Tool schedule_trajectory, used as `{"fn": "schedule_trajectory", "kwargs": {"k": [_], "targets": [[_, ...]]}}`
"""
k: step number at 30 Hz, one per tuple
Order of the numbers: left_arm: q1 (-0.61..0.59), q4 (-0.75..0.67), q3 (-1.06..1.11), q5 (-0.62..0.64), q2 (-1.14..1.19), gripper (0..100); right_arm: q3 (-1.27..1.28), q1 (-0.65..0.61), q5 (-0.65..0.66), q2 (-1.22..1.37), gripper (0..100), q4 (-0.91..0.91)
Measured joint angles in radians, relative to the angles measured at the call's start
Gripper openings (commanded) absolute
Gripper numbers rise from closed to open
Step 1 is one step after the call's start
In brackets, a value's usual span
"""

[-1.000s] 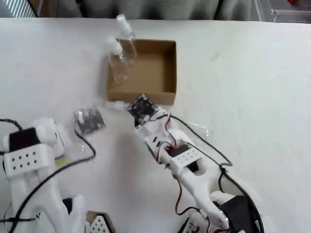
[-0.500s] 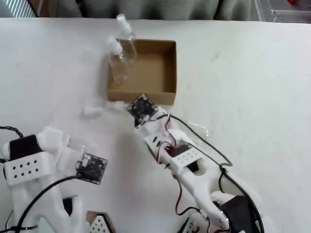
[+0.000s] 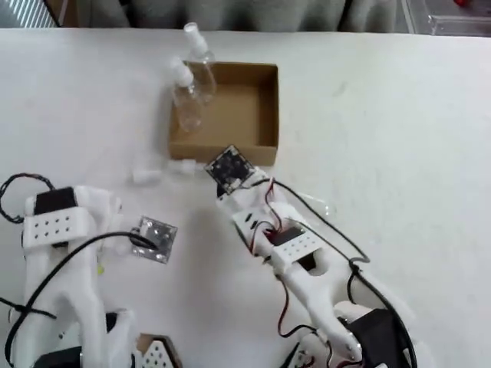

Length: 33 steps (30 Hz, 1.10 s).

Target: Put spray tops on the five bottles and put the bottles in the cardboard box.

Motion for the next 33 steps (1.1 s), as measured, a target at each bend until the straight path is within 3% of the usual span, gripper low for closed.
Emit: {"fn": "schedule_trajectory", "kwargs": {"k": [7, 25, 33], "targets": [[0.08, -0.071, 0.003, 0.14, 0.011, 30, 0.0, 0.003, 0.0, 0.0, 1.5, 0.0], [0.084, -0.488, 0.287, 0.152, 0.015, 30, 0.0, 0.003, 0.0, 0.0, 1.5, 0.0], [0.074, -0.58, 0.334, 0.153, 0.015, 29, 0.0, 0.003, 0.0, 0.0, 1.5, 0.0]]}}
